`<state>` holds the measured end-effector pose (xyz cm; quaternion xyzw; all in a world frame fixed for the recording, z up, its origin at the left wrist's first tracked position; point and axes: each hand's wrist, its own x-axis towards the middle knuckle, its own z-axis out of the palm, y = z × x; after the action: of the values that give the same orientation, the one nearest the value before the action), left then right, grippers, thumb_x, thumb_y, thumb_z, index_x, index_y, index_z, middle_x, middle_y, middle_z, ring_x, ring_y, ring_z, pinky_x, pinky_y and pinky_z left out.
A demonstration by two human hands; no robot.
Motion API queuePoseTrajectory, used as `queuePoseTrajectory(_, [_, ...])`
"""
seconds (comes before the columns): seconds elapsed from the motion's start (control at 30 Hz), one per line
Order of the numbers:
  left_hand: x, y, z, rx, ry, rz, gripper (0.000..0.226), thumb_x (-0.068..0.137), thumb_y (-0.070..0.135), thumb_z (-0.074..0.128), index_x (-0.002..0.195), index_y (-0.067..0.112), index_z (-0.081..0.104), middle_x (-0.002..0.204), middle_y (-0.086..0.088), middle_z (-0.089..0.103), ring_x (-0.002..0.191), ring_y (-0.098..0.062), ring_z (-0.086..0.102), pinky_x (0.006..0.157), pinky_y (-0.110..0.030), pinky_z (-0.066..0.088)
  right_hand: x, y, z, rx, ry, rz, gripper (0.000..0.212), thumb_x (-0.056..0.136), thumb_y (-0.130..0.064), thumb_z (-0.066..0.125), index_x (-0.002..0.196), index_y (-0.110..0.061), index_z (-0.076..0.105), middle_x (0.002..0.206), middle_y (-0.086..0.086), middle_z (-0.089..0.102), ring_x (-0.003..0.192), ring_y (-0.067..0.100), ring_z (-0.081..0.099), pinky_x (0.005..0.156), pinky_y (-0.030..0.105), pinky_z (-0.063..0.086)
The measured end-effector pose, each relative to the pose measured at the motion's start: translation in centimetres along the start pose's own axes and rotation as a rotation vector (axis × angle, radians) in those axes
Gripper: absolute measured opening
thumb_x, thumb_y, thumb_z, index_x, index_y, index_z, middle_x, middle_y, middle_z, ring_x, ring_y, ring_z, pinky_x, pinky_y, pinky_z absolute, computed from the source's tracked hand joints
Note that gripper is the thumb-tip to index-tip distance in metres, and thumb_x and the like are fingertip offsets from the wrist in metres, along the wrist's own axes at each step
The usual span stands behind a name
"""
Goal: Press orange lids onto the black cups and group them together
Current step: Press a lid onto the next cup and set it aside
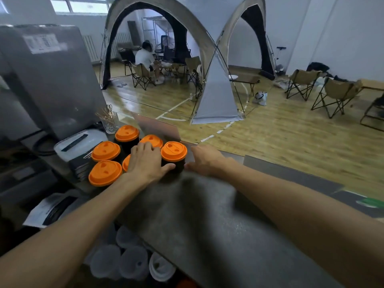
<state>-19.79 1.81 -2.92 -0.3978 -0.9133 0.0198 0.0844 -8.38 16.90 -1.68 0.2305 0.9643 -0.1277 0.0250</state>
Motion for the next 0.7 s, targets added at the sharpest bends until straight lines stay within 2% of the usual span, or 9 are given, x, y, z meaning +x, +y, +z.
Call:
queuePoseTrajectory(0.1, [1.3, 0.4, 1.1, 0.013, -0.034, -0.026, 0.074, 0.086, 0.075, 0.048, 0.124, 0.012, 0.06, 0.132, -0.016, 0.054, 0.127, -0.033, 0.042, 0.107, -0.044, 0.033, 2.3, -0.4, 0.9, 0.011, -0.033, 0.025, 0.036, 0.091, -0.041, 0.065, 0.116, -0.014, 0.06, 0.113, 0.007, 0.065, 0.094, 0.023, 0.058, 0.079, 0.036, 0.05])
queuePoseTrajectory(0.23, [2.3, 0.7, 2.2, 0.001, -0.07, -0.057, 0.073, 0.088, 0.074, 0.046, 0.12, 0.011, 0.062, 0.135, -0.018, 0.054, 0.132, -0.036, 0.038, 0.112, -0.047, 0.027, 4.1, -0.5, 2.0, 0.037, -0.035, 0.033, 0.037, 0.088, -0.039, 0.069, 0.115, -0.016, 0.059, 0.111, 0.005, 0.065, 0.097, 0.024, 0.061, 0.086, 0.042, 0.054])
queuePoseTrajectory(0.33, [2.5, 0.8, 2.9, -0.016, -0.053, -0.06, 0.069, 0.088, 0.073, 0.047, 0.115, 0.012, 0.065, 0.132, -0.016, 0.058, 0.132, -0.034, 0.038, 0.112, -0.046, 0.026, 4.2, -0.4, 2.3, 0.047, -0.027, 0.034, 0.033, 0.091, -0.035, 0.068, 0.116, -0.015, 0.058, 0.112, 0.005, 0.063, 0.099, 0.024, 0.061, 0.085, 0.04, 0.054])
queuePoseTrajectory(0.4, [2.3, 0.8, 3.2, -0.043, -0.016, -0.058, 0.07, 0.086, 0.075, 0.048, 0.113, 0.012, 0.066, 0.13, -0.015, 0.059, 0.133, -0.033, 0.038, 0.112, -0.046, 0.027, 3.8, -0.4, 2.3, 0.066, 0.011, 0.034, 0.027, 0.091, -0.033, 0.066, 0.109, -0.016, 0.06, 0.109, 0.007, 0.065, 0.095, 0.026, 0.062, 0.083, 0.043, 0.055])
queuePoseTrajectory(0.57, [-0.2, 1.4, 2.6, -0.16, 0.073, 0.018, 0.067, 0.083, 0.077, 0.048, 0.099, 0.015, 0.066, 0.121, -0.01, 0.063, 0.129, -0.029, 0.042, 0.106, -0.044, 0.03, -0.6, 0.3, 1.5, 0.056, 0.108, 0.034, 0.032, 0.088, -0.048, 0.067, 0.099, -0.017, 0.062, 0.099, 0.004, 0.069, 0.087, 0.025, 0.064, 0.079, 0.044, 0.057])
queuePoseTrajectory(0.7, [-4.2, 3.4, 1.1, -0.215, 0.103, 0.107, 0.076, 0.078, 0.082, 0.049, 0.111, 0.015, 0.064, 0.123, -0.007, 0.062, 0.127, -0.025, 0.045, 0.105, -0.04, 0.035, -7.0, 1.2, 1.0, 0.082, 0.171, 0.056, 0.037, 0.086, -0.054, 0.068, 0.098, -0.019, 0.066, 0.098, 0.002, 0.072, 0.084, 0.022, 0.065, 0.072, 0.039, 0.056])
